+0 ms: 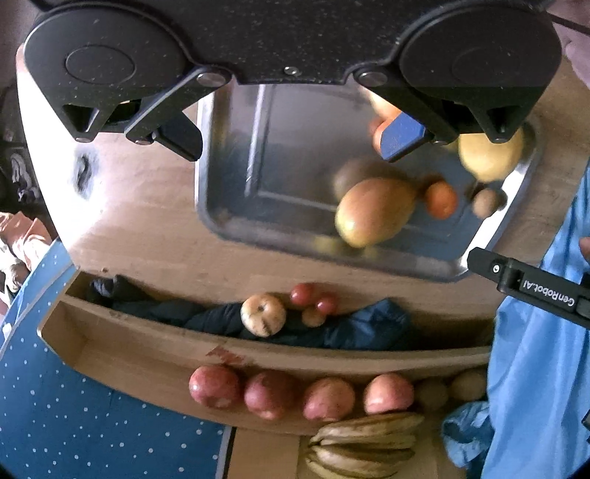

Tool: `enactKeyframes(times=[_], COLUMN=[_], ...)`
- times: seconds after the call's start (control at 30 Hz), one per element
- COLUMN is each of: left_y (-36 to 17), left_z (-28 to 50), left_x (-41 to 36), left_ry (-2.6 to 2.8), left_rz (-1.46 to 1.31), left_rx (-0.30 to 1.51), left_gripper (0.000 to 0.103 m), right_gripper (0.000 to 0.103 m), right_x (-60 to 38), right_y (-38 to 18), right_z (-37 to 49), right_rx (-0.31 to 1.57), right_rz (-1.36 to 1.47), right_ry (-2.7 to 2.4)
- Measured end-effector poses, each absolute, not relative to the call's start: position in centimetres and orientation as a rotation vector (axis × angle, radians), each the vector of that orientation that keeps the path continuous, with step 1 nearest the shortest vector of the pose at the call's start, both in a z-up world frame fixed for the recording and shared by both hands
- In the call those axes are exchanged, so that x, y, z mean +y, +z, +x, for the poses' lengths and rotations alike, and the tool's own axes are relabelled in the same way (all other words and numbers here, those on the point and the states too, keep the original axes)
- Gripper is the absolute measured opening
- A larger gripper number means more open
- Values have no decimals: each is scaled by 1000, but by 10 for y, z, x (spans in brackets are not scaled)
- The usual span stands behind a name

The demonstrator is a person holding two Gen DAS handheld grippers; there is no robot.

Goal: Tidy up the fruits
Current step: 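Move both open grippers toward the cherry tomatoes under the shelf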

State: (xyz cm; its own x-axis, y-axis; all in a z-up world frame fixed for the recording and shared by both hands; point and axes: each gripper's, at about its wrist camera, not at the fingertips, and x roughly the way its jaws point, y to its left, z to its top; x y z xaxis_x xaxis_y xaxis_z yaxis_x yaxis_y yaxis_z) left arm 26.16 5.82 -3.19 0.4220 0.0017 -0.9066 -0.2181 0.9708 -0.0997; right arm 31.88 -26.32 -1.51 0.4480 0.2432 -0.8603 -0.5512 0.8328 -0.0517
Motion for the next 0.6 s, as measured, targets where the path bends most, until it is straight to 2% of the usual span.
enactKeyframes(times=[0.6], left_y=[-44], left_z=[333], left_x=[25], left_ry=[203], left_rz=[-207], left_rx=[1172], left_gripper=[103], right_gripper=[102], right_x=[-274], right_y=[-29], right_z=[386], right_rx=[971], right_rz=[-381], right_ry=[531])
